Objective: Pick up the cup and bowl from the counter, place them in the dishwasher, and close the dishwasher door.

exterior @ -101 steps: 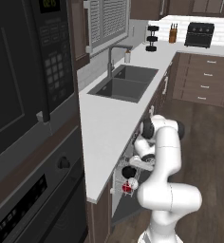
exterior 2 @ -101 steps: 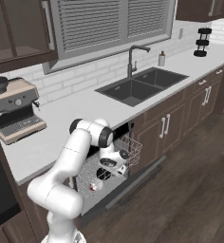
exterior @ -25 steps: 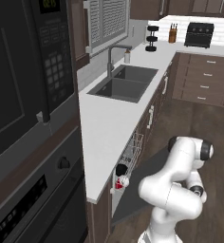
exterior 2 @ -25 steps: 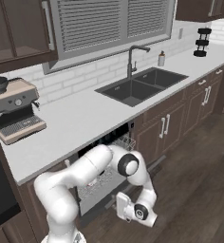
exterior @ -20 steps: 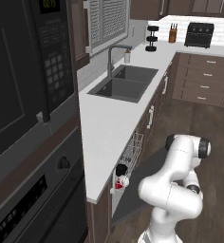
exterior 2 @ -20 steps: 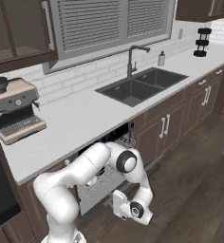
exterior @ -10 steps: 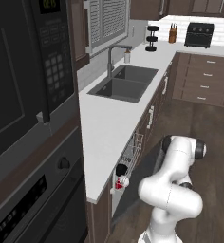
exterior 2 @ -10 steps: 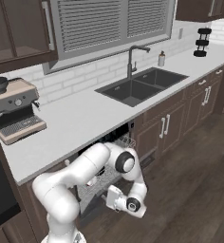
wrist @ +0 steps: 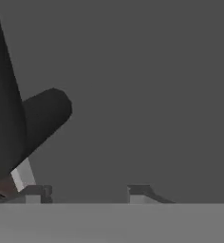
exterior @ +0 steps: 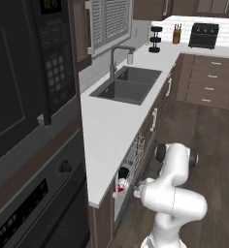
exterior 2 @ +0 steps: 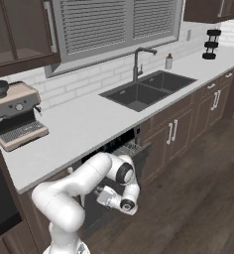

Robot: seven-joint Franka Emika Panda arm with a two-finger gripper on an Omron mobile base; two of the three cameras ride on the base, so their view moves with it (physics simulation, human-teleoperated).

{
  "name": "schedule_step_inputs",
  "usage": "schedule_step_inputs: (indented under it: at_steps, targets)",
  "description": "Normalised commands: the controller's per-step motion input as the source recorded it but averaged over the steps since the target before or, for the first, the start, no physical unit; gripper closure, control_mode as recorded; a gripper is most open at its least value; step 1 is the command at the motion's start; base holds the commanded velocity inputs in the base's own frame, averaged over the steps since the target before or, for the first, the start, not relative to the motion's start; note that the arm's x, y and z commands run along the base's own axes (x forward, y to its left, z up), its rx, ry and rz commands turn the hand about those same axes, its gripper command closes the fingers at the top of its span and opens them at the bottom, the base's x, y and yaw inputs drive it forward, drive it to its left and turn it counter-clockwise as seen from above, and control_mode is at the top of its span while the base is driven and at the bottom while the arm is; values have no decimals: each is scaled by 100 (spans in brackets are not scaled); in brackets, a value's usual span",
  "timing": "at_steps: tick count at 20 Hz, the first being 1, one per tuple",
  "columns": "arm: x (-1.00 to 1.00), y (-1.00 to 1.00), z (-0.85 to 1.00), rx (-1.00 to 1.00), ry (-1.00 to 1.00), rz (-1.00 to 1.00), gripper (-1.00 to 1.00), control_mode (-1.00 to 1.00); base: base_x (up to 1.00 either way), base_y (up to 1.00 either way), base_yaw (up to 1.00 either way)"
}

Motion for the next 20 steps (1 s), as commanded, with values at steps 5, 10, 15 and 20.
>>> schedule_step_inputs:
  at_steps: [5, 10, 15, 20]
  targets:
    - [100, 100, -66, 11, -2, 0, -100, -100, 0, 0, 0]
    - [100, 100, -67, 13, 0, -3, -100, -100, 0, 0, 0]
    - [100, 100, -53, 13, 5, -6, -100, -100, 0, 0, 0]
    - [31, 57, 3, 0, 7, -9, -100, -100, 0, 0, 0]
